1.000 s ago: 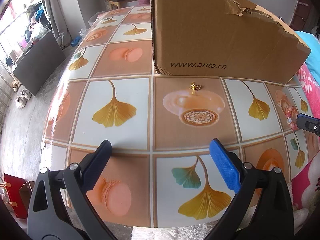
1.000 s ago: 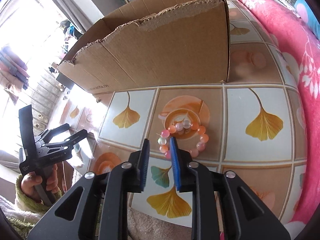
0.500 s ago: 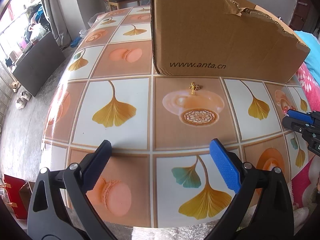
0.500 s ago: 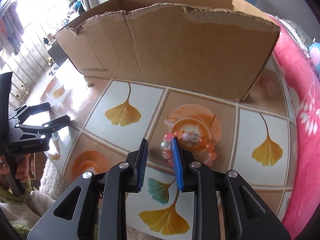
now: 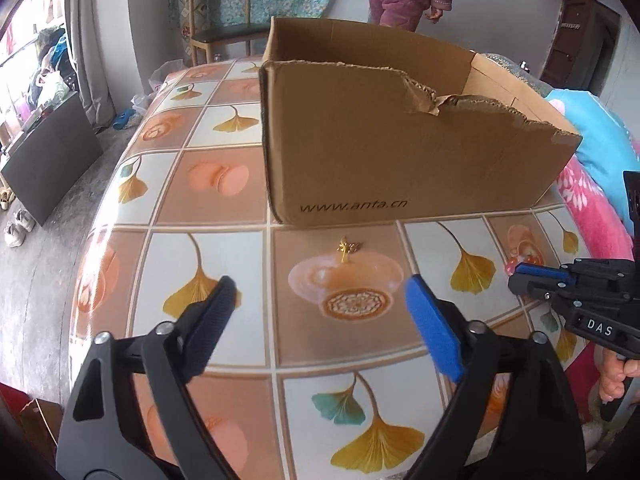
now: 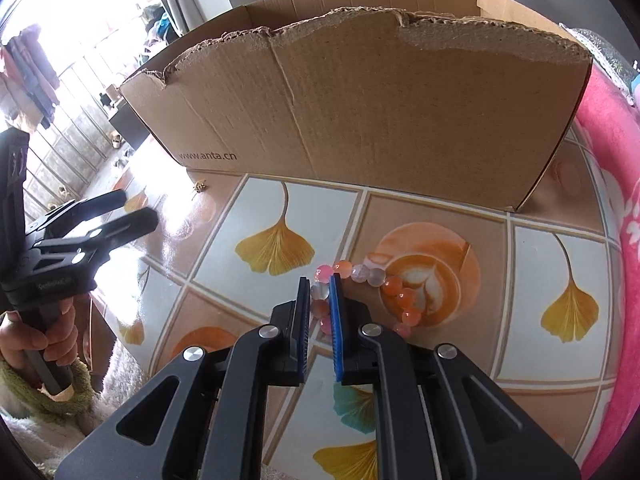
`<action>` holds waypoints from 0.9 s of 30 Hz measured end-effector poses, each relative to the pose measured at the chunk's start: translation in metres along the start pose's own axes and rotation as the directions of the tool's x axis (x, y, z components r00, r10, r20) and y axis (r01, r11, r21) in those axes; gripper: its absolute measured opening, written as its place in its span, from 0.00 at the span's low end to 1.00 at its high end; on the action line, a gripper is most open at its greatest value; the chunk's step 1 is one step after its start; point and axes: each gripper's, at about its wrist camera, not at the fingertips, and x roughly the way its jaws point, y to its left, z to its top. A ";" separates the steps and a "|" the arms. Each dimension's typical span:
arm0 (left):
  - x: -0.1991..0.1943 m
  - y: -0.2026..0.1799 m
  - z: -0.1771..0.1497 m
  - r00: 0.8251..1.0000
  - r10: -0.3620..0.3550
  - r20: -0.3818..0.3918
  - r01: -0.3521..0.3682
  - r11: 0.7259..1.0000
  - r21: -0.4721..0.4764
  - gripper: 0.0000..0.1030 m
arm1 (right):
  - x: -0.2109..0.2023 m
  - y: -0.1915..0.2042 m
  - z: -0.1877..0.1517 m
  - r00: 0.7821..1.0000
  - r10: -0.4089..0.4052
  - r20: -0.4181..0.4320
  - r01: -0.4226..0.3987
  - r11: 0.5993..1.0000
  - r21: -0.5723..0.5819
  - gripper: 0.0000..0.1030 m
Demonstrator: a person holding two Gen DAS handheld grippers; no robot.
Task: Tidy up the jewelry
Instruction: 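Lift the bracelet with the right gripper while the left grasps the gold butterfly charm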
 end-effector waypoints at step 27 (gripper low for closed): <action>0.058 -0.044 0.042 0.989 0.085 -0.117 -0.078 0.995 0.068 0.20 | -0.003 -0.009 -0.001 0.999 0.040 -0.004 -0.039 0.999 0.016 0.10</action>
